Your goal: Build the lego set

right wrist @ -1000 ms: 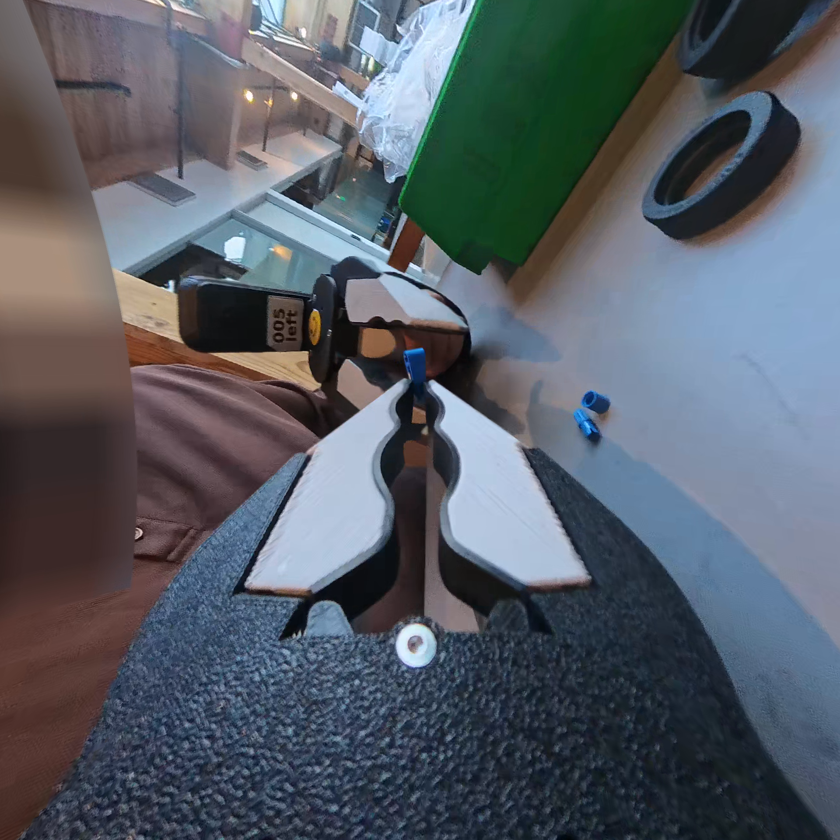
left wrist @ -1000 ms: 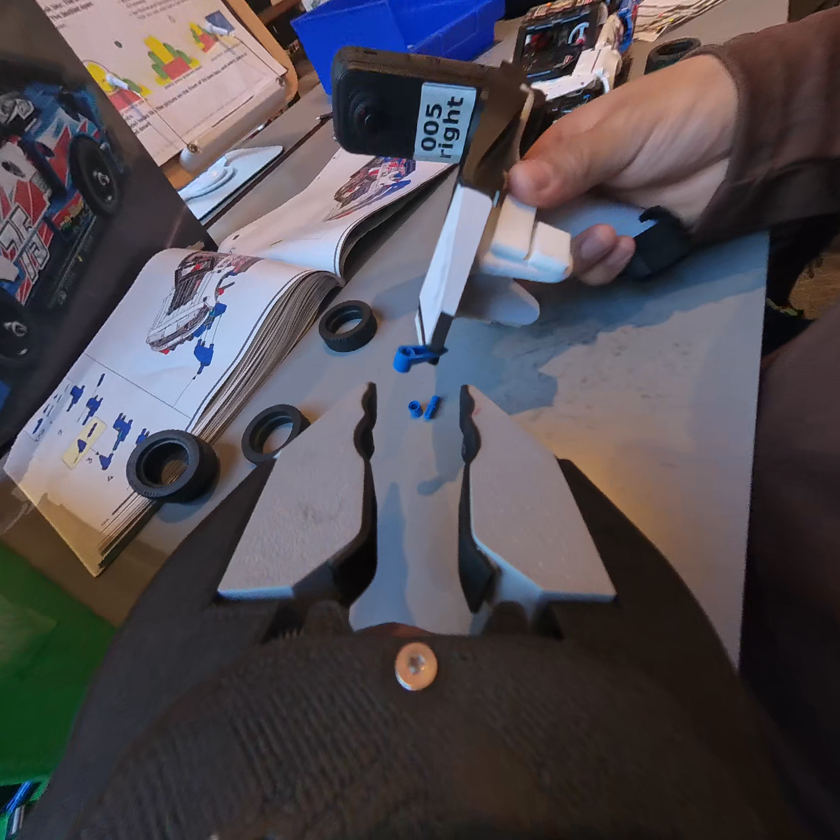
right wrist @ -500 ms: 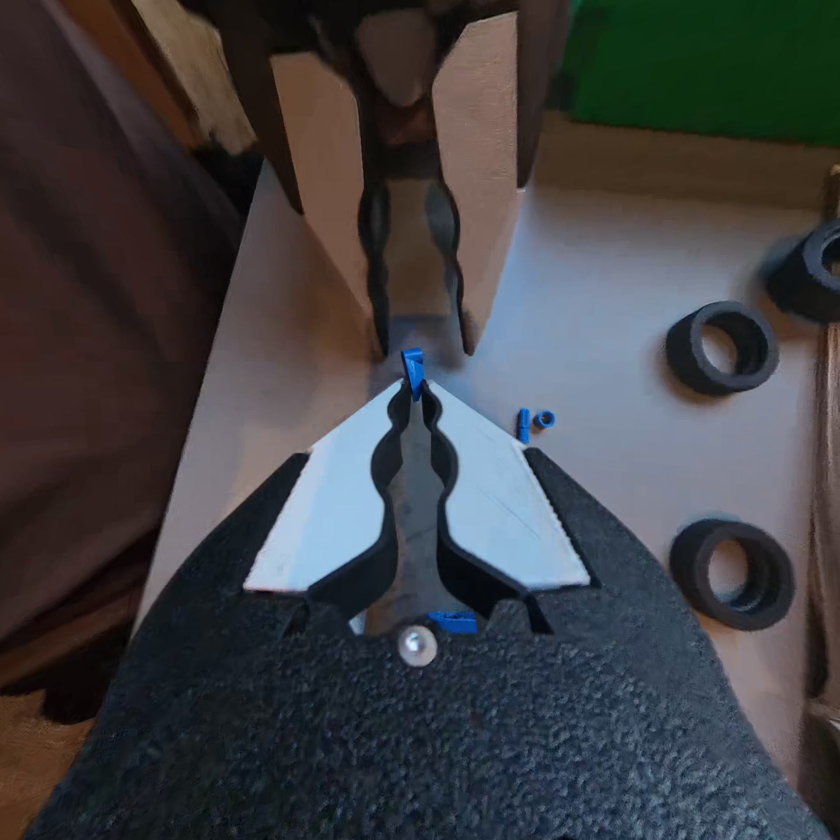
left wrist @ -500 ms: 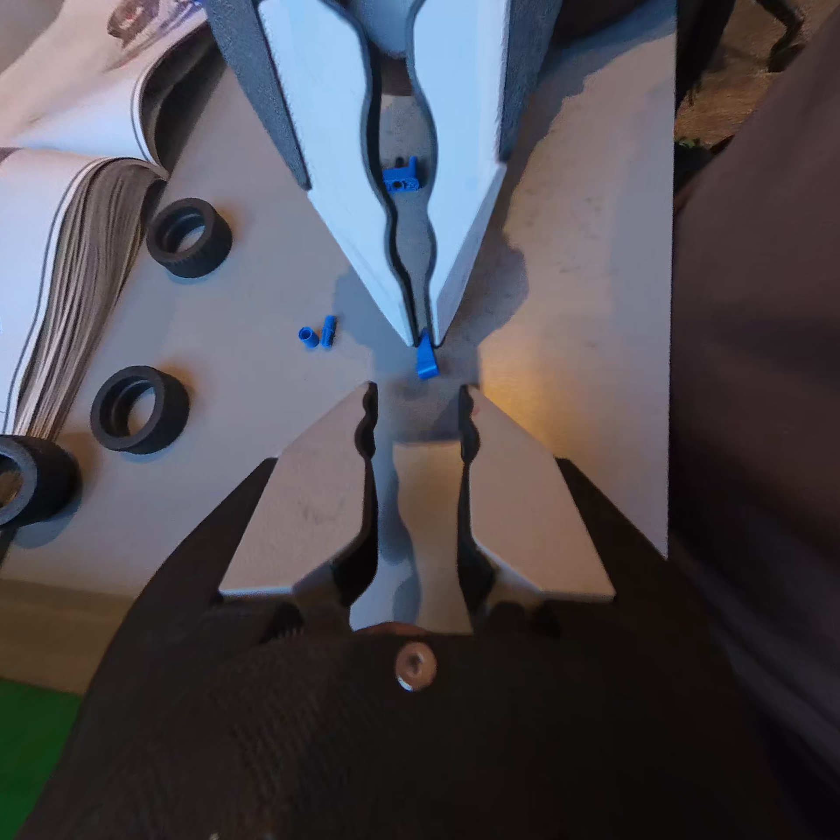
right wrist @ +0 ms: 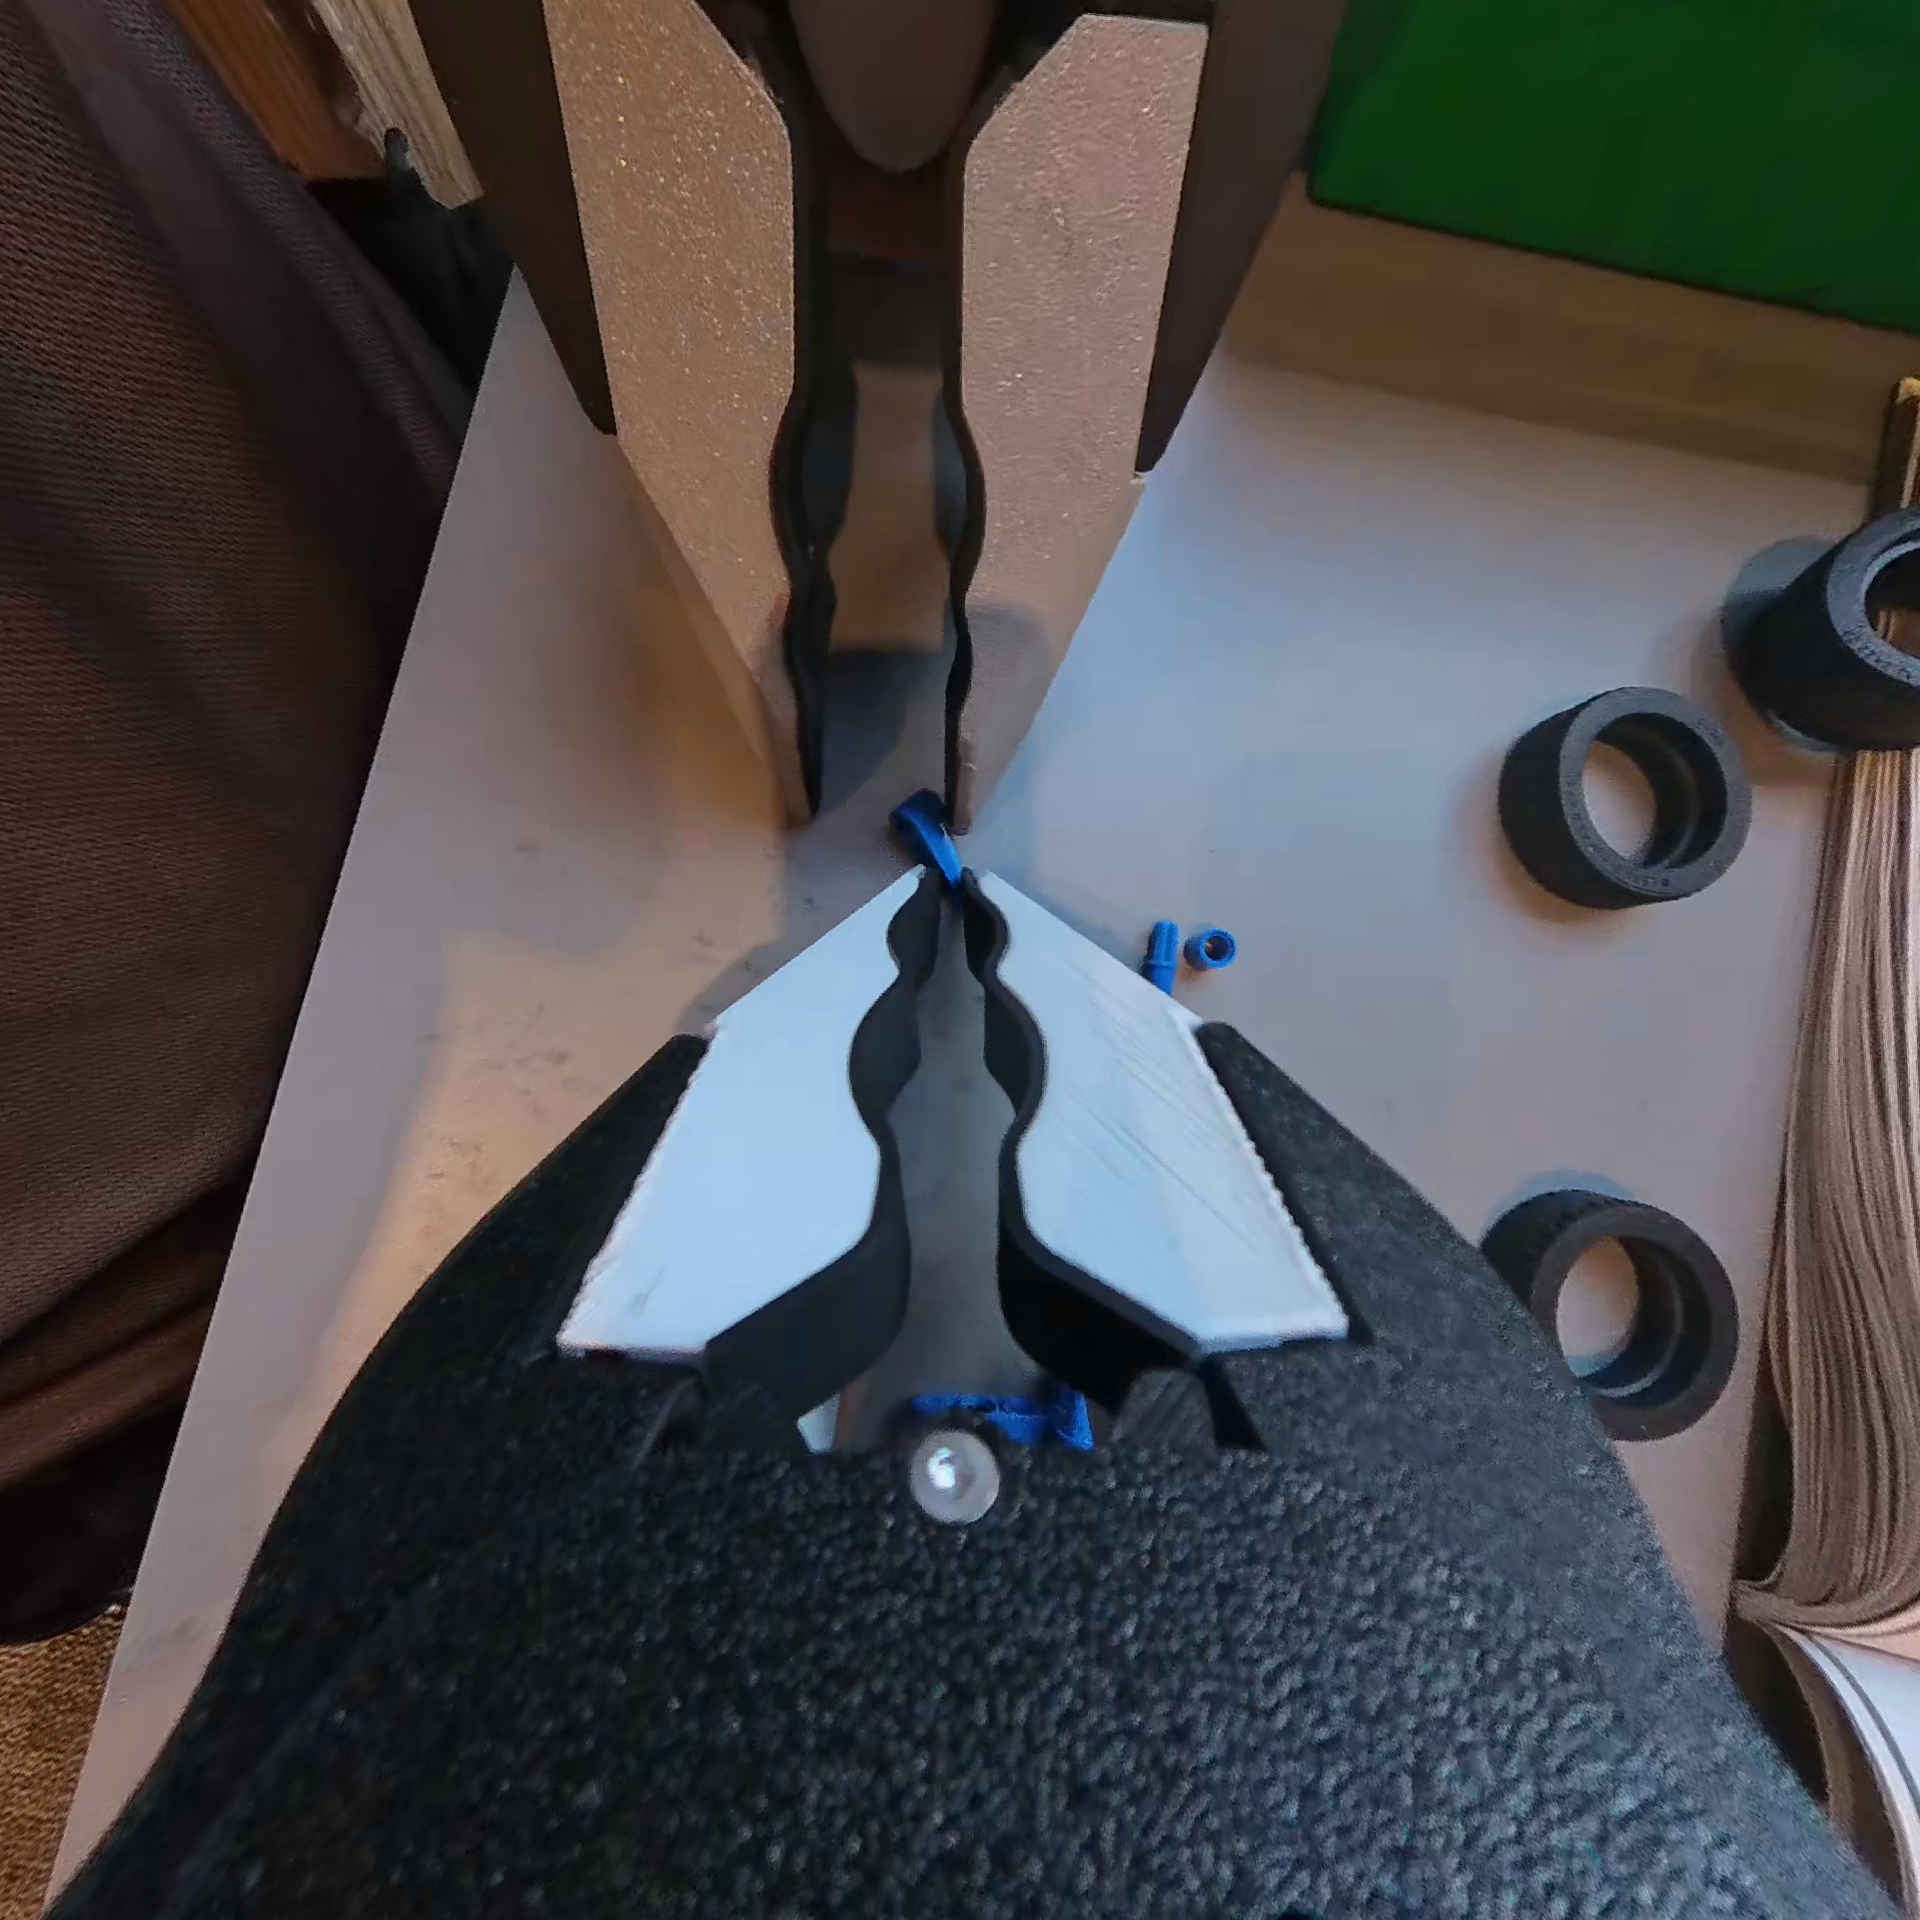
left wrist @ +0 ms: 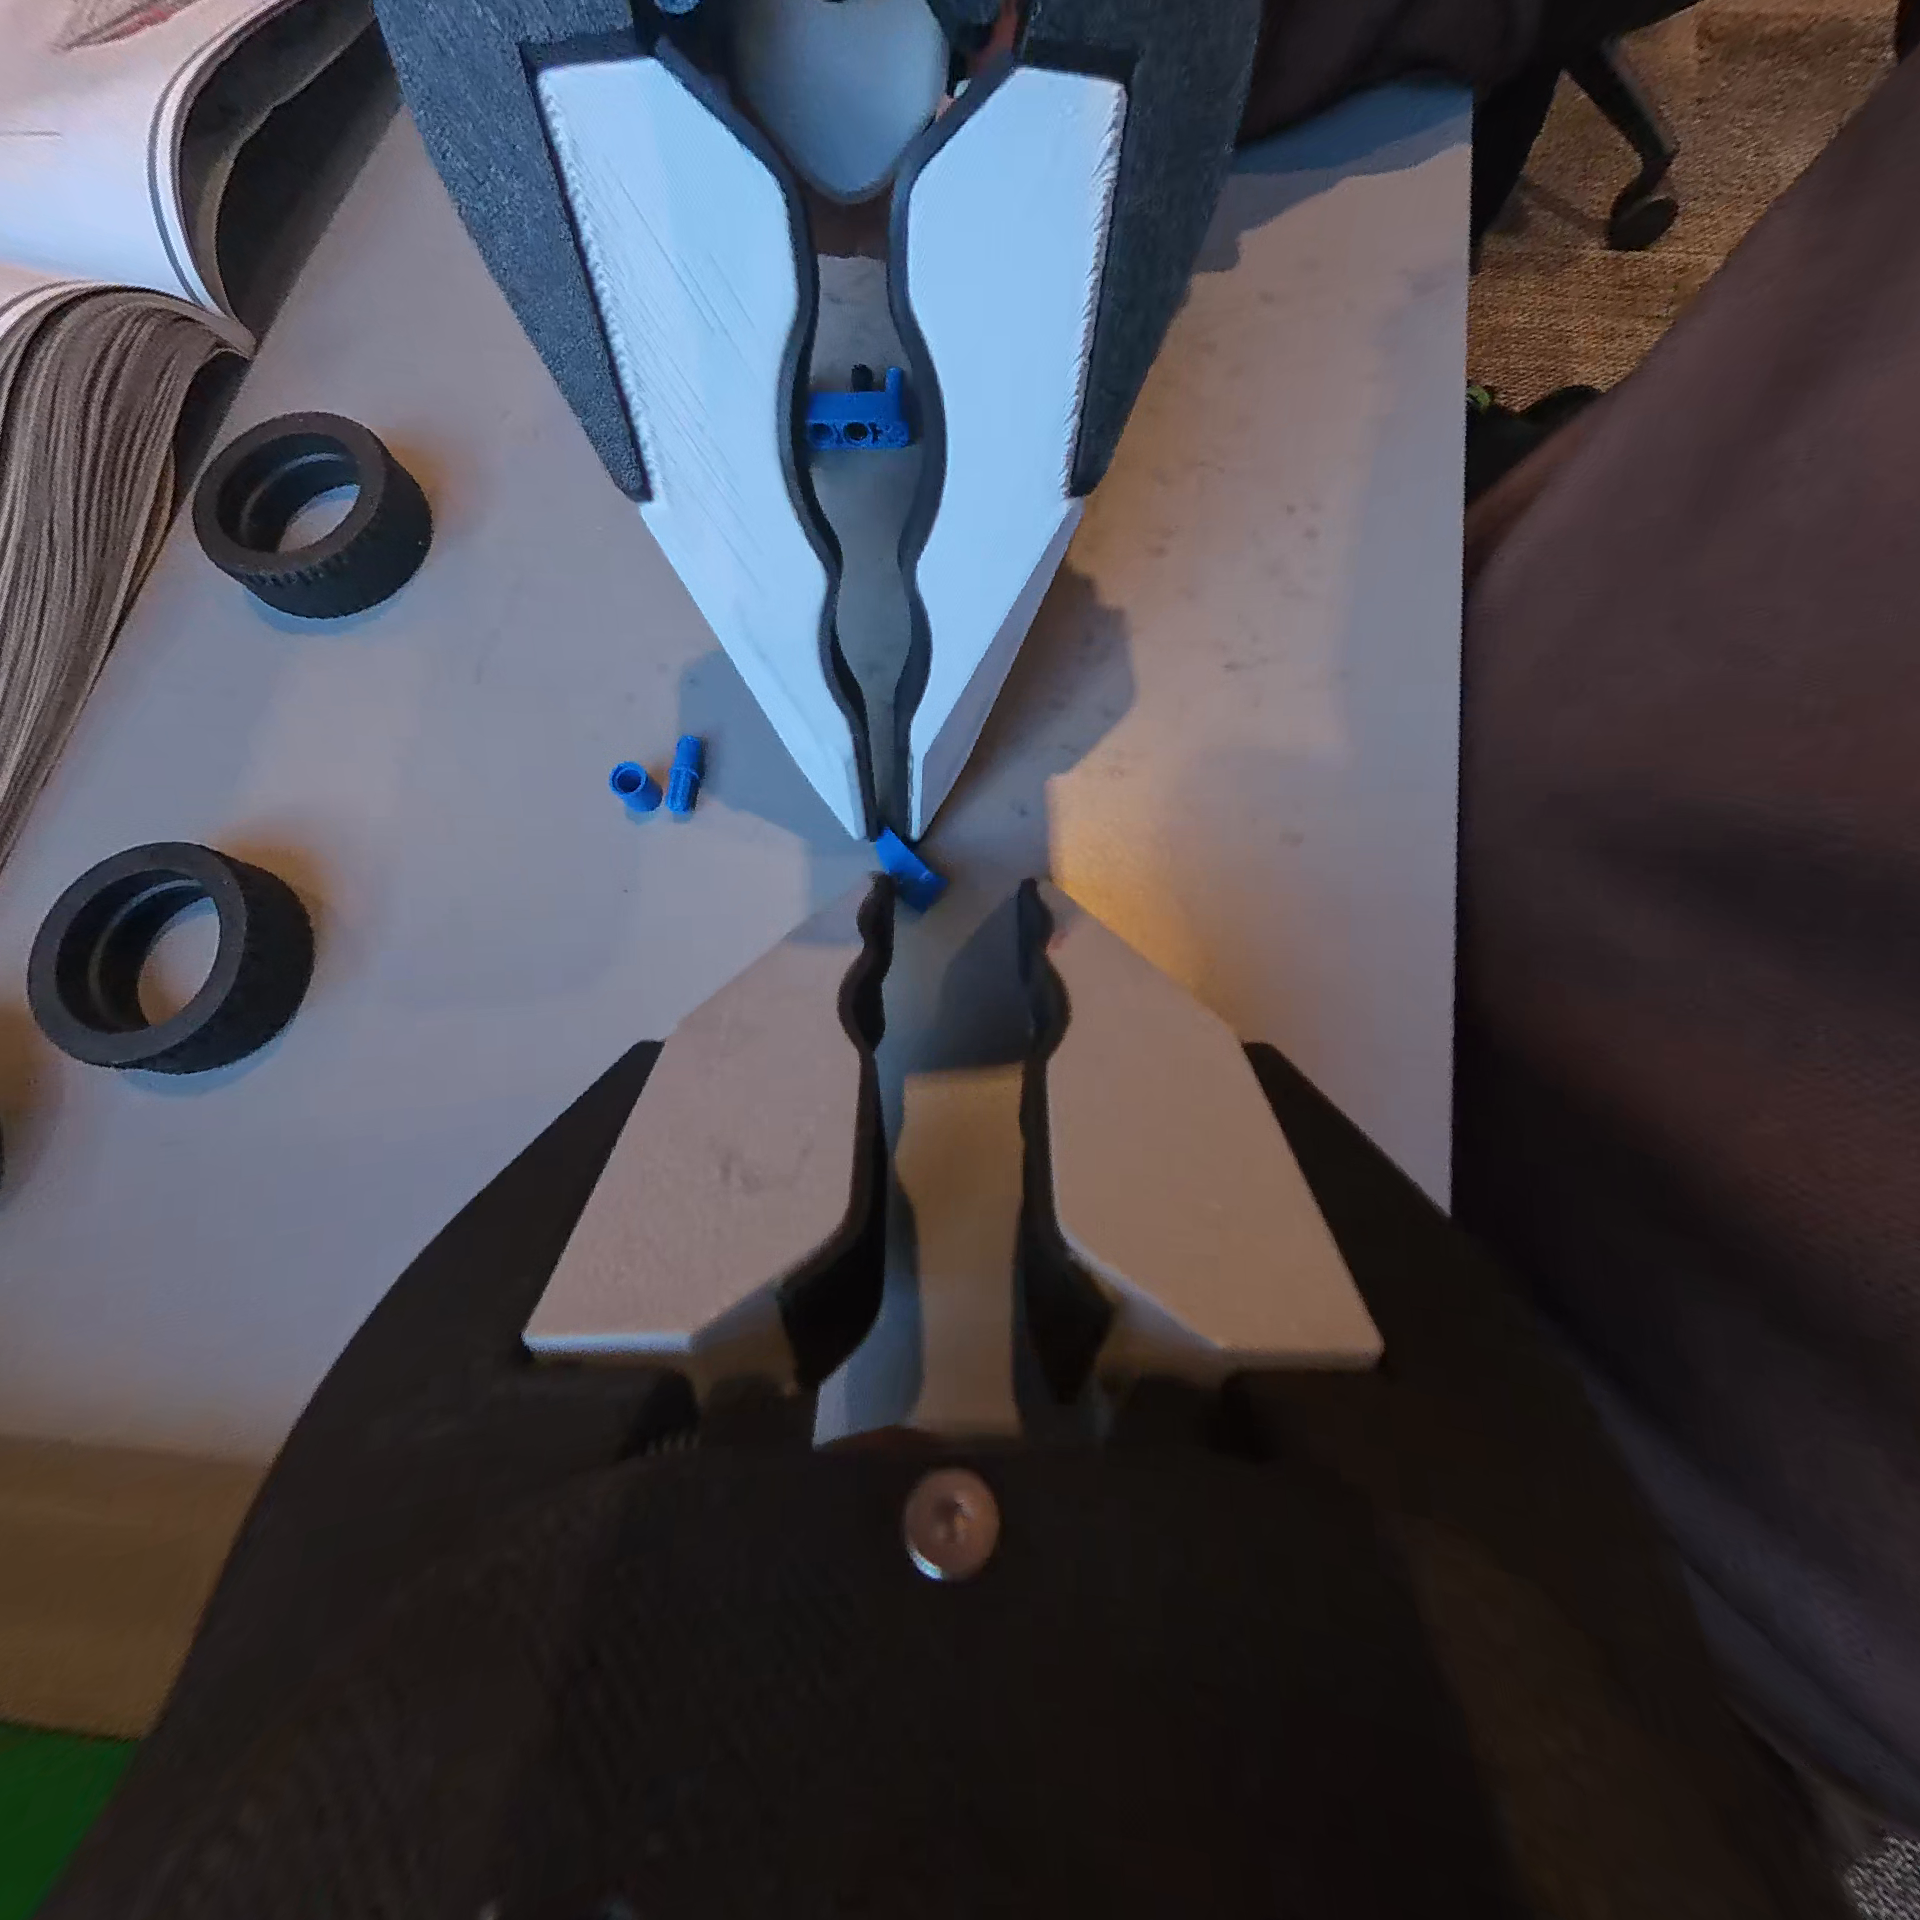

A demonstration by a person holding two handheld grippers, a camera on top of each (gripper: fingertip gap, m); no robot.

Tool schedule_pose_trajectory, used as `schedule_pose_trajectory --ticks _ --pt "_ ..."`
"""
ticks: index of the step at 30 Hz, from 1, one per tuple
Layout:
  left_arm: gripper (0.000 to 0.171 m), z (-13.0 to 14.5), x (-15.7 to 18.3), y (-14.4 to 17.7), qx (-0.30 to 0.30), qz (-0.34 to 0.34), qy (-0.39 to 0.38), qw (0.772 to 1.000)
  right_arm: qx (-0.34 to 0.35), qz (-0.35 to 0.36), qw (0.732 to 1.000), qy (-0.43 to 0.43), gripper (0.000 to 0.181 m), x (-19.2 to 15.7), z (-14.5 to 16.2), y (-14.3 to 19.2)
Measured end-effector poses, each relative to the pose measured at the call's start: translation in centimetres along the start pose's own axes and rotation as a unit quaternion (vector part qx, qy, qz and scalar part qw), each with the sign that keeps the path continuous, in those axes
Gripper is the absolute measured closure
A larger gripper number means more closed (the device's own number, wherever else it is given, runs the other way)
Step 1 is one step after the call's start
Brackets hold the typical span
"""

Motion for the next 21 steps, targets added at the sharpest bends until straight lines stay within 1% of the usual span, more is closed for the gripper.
schedule_pose_trajectory --ticks 4,9,12,15,19,21 --pt "0.151 0.0 0.0 0.0 0.0 -0.002 -0.003 1.0 0.006 0.001 1.0 -0.013 0.176 0.2 0.0 0.0" --pt "0.153 -0.1 0.1 -0.1 0.0 -0.001 -0.003 1.0 0.011 0.02 0.999 -0.031 0.175 0.8 0.1 -0.1" --pt "0.151 0.0 0.0 0.0 0.0 -0.002 0.001 1.0 0.015 0.019 0.999 -0.039 0.175 0.8 0.2 -0.1" --pt "0.151 0.1 0.1 0.1 0.0 -0.001 0.006 1.0 0.015 0.028 0.998 -0.046 0.176 0.9 0.8 0.4" --pt "0.151 0.4 -0.9 0.3 -0.003 -0.025 0.031 0.999 0.023 0.033 0.995 -0.088 0.177 1.7 2.0 1.5" --pt "0.147 0.4 -1.4 0.3 -0.005 -0.027 0.051 0.998 0.028 0.035 0.993 -0.106 0.177 2.1 2.3 1.9"
Point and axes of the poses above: each gripper's, where its closed fingertips meet, y back along the fingers, z out of its underside, x = y × z across the jaws, the point moved 5 cm from there along y, back along the fingers, and after that the axes turned 8 degrees about -x, right-handed, at the moved point
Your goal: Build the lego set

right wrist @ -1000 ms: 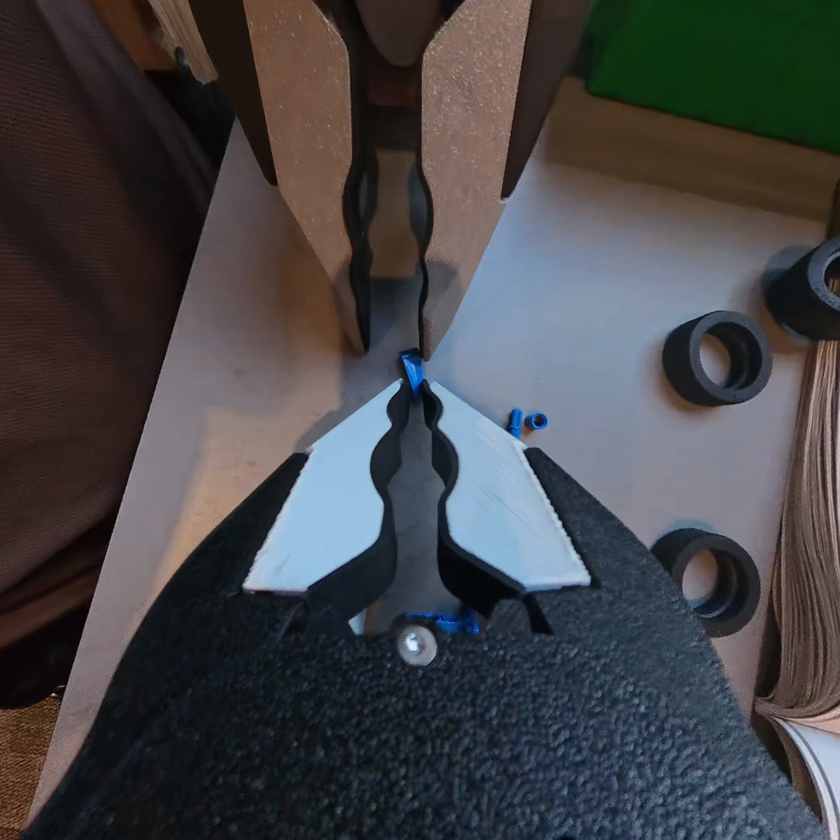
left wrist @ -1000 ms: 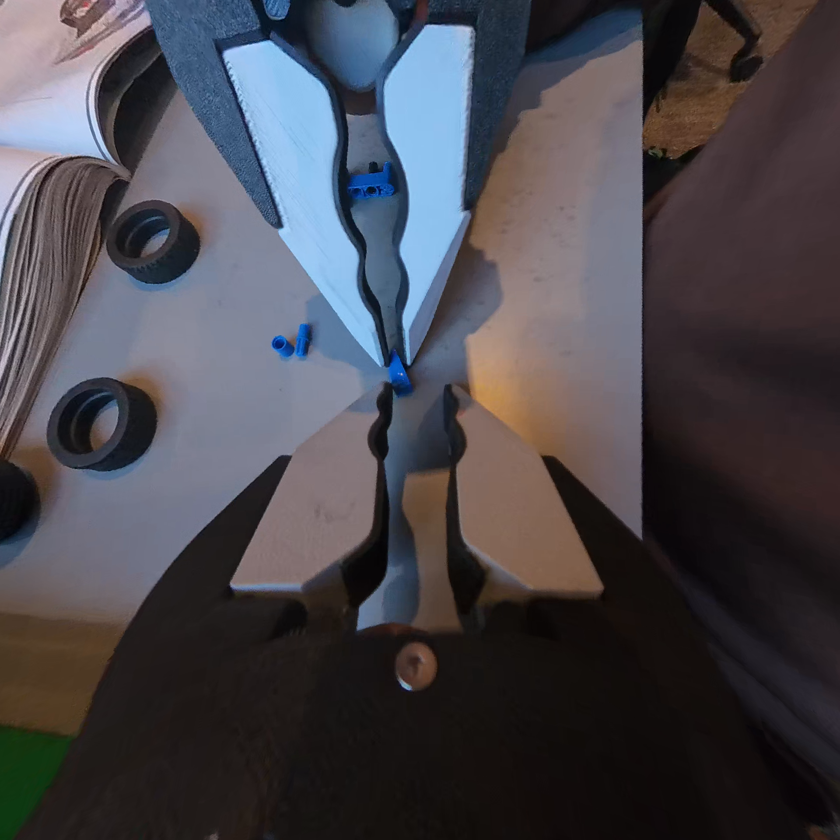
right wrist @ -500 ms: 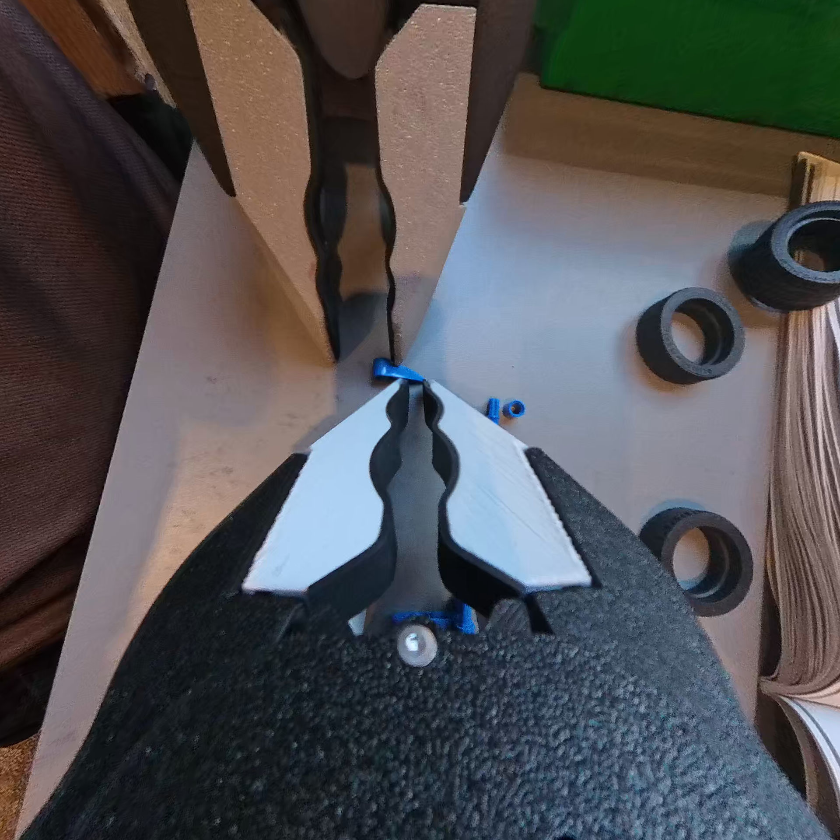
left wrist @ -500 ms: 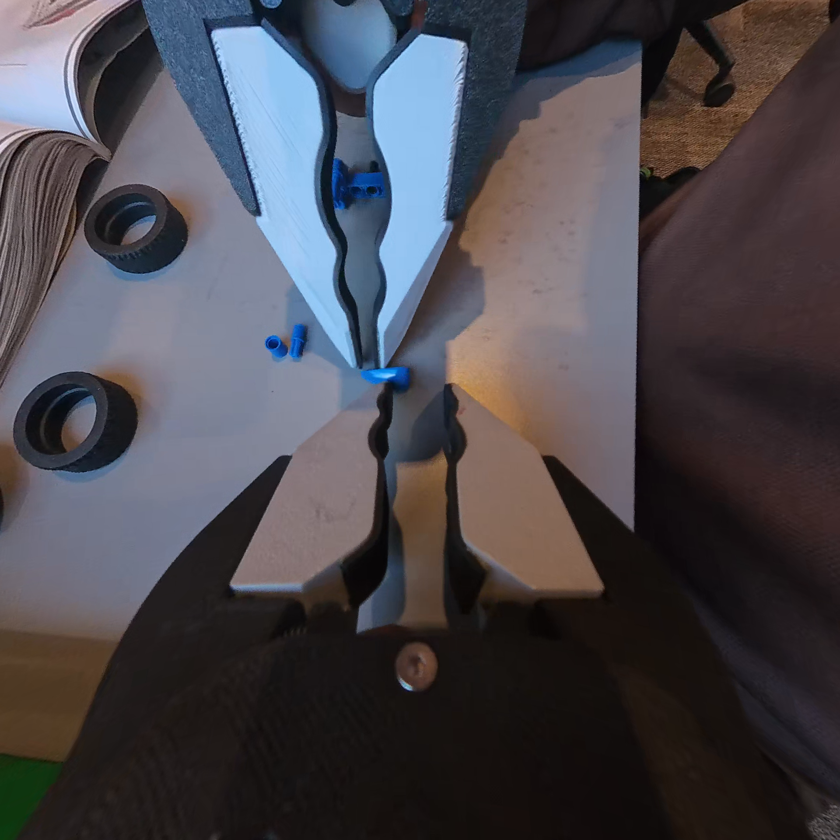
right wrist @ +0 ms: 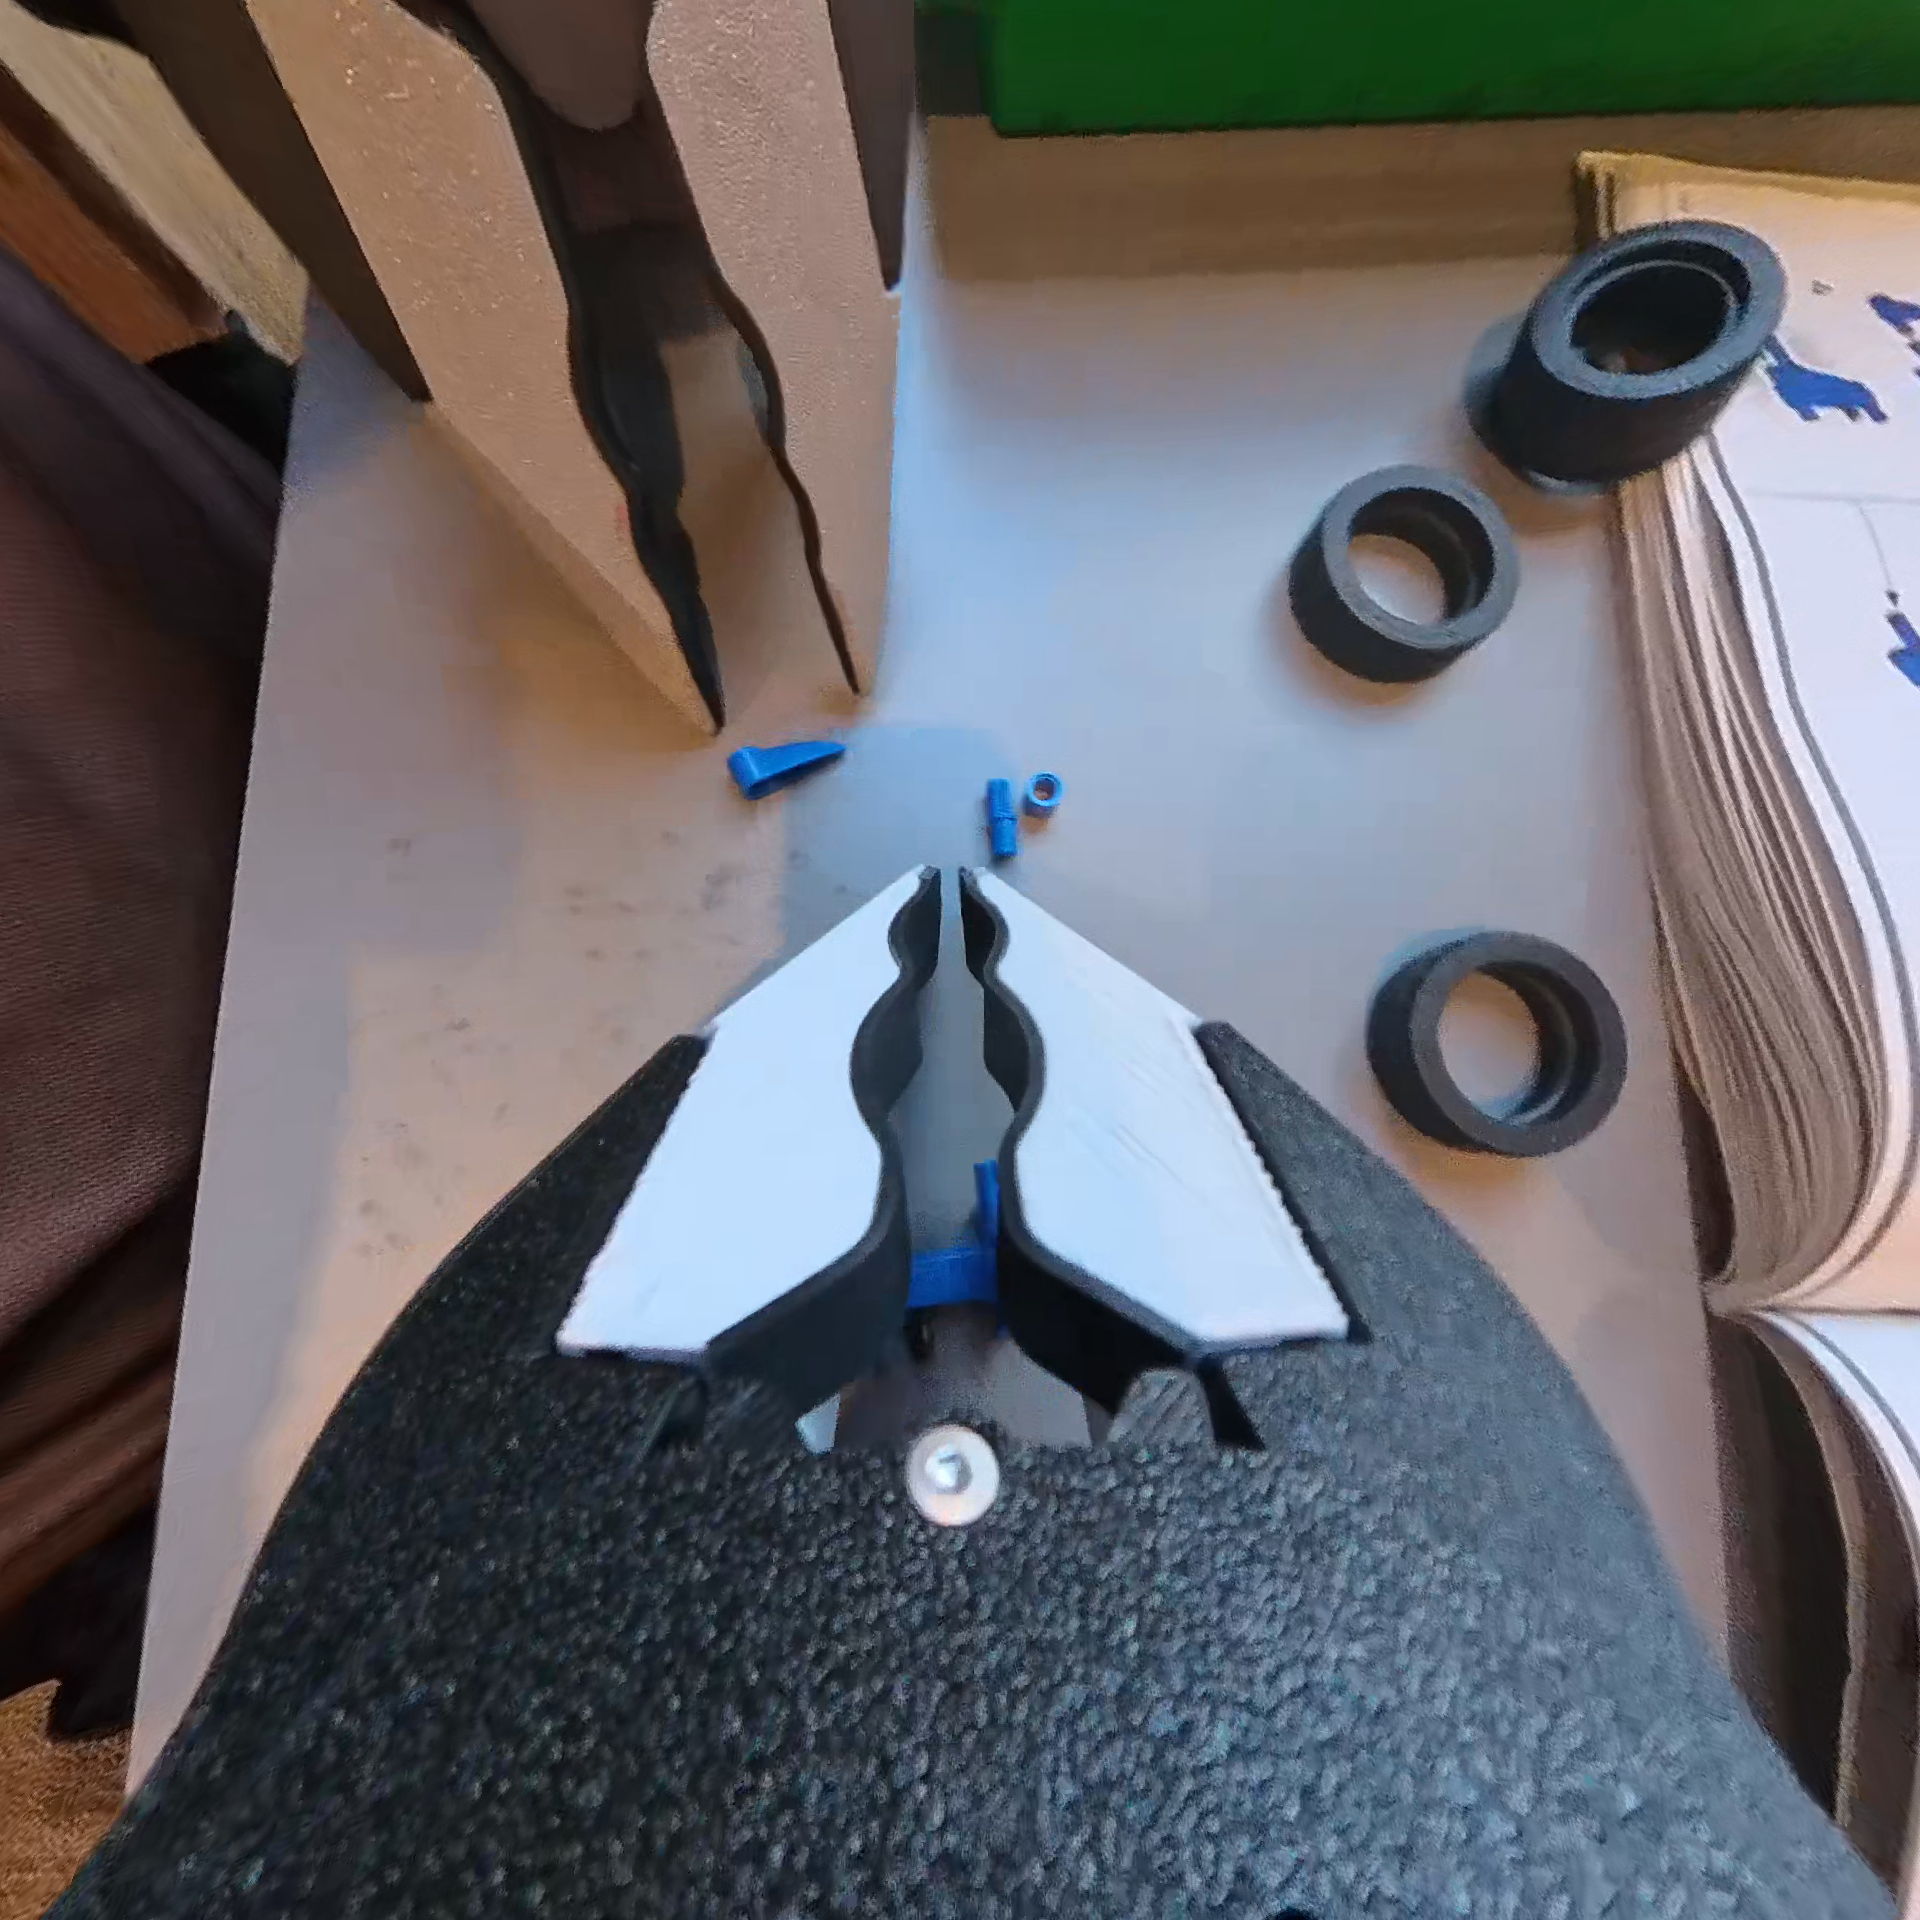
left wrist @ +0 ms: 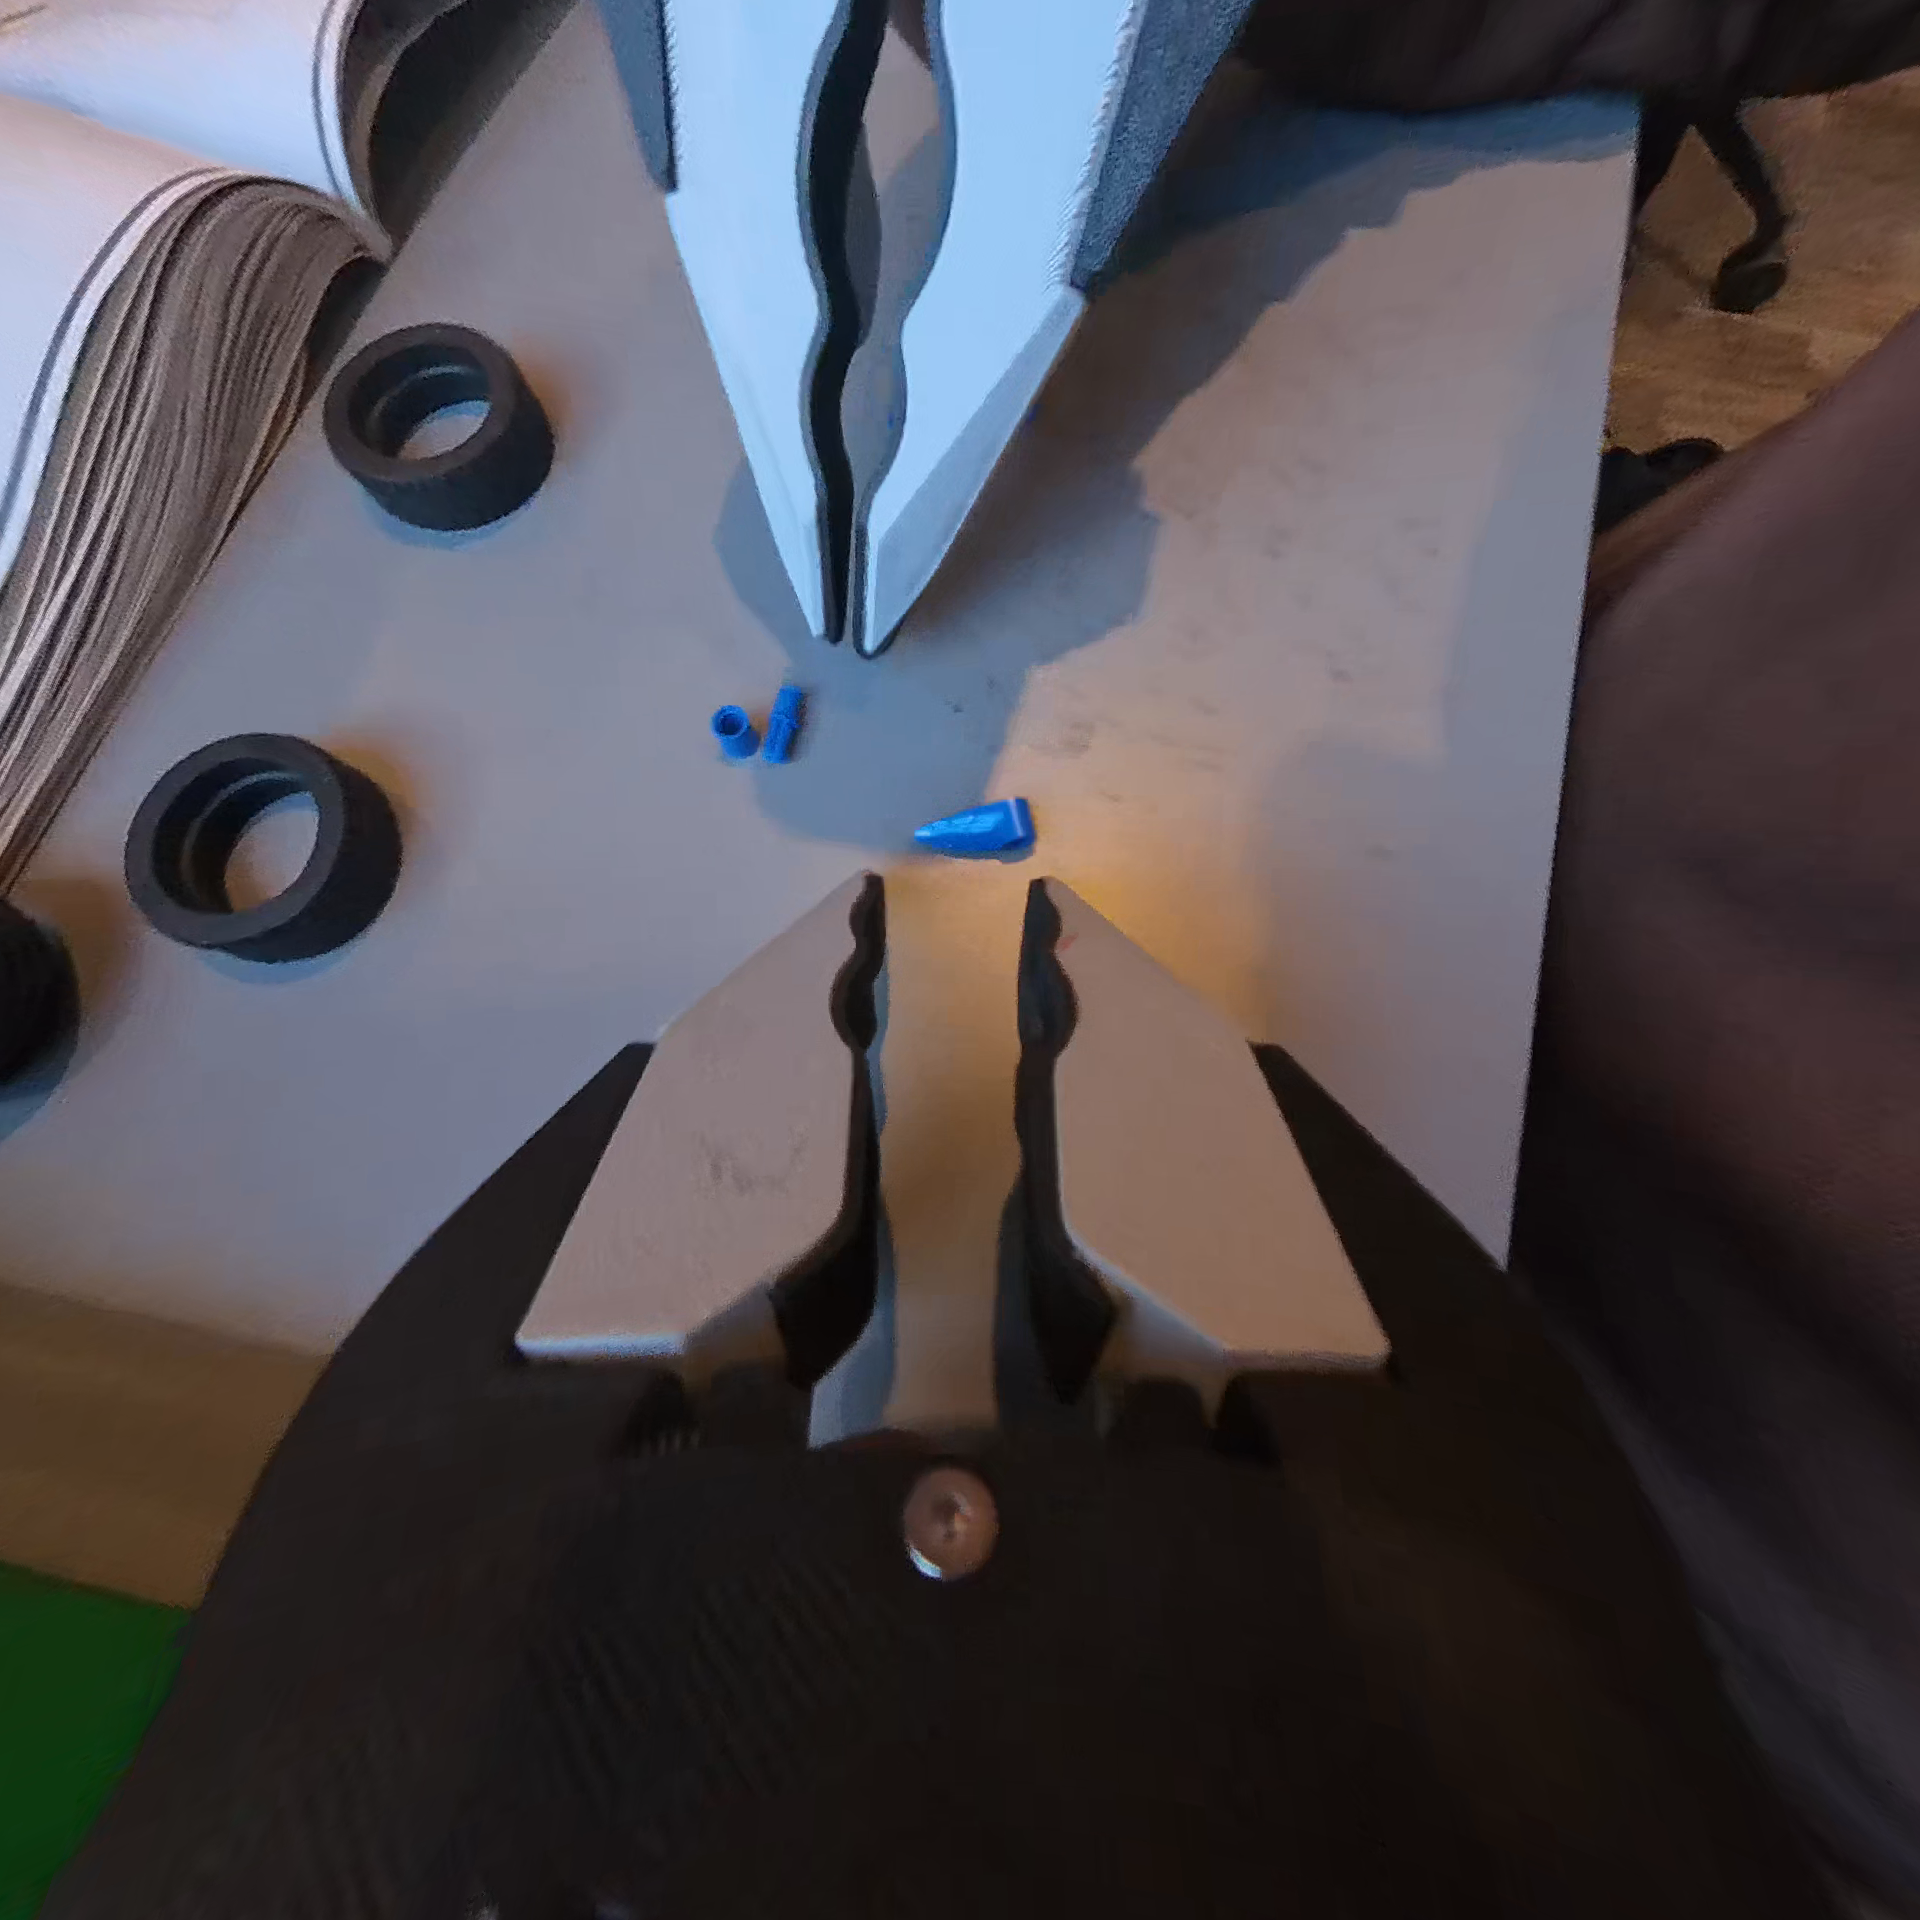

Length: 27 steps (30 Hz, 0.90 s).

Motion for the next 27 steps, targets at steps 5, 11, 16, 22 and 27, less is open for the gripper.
schedule_pose_trajectory --ticks 5,11,16,22,27 --pt "0.14 -0.5 -0.3 -0.4 -0.003 0.01 0.024 1.0 -0.003 0.002 1.0 -0.029 0.176 1.2 0.1 -0.4" --pt "0.139 -1.0 -0.2 -0.8 -0.009 0.018 0.025 0.999 -0.014 -0.019 1.0 -0.017 0.173 1.4 -0.2 -1.2" --pt "0.149 -1.1 -0.1 -0.9 -0.012 0.015 0.014 1.0 -0.011 -0.044 0.999 -0.009 0.177 1.0 -0.3 -1.3" --pt "0.152 -1.0 0.0 -0.9 -0.008 0.018 0.011 1.0 -0.017 -0.064 0.998 0.007 0.177 -1.8 -0.1 -0.6" --pt "0.148 -1.0 0.2 -0.7 -0.01 0.002 -0.002 1.0 -0.029 -0.057 0.998 -0.001 0.177 -2.9 -0.1 -0.7"
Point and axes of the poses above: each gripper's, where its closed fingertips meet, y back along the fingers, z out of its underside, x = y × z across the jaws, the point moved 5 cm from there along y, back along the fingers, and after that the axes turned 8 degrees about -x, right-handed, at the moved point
